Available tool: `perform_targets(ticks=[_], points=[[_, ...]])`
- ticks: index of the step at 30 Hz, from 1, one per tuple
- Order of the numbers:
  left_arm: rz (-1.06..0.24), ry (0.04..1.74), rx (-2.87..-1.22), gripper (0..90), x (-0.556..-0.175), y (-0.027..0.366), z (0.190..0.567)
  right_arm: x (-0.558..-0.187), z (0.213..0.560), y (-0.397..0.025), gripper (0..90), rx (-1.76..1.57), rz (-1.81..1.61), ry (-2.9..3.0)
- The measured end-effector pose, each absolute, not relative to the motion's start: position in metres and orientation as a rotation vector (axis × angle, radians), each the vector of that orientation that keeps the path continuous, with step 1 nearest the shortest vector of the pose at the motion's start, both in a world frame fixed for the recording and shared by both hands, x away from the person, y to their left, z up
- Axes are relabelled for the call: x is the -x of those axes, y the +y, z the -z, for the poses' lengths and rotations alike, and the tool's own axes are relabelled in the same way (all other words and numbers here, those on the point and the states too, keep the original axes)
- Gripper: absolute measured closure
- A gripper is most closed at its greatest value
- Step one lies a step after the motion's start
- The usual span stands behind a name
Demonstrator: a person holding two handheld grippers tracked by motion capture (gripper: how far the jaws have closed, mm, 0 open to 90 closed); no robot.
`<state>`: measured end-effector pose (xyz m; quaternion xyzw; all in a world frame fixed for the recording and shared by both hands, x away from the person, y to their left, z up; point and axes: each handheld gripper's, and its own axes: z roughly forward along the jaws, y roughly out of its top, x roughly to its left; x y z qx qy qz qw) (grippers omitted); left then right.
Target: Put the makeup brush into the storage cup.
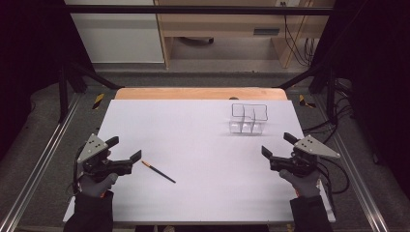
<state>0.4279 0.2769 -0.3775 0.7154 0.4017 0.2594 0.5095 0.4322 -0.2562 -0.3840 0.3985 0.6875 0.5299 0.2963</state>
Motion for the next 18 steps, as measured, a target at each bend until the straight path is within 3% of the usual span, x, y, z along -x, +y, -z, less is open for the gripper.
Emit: perform_targets(ticks=[18], points=[[-0.572, 0.919, -1.823, 2.8, -0.4316, 0.2695, 0.3856, -0.4311, 0.3874, -0.2492, 7.5, -1.051, -1.375, 1.864]])
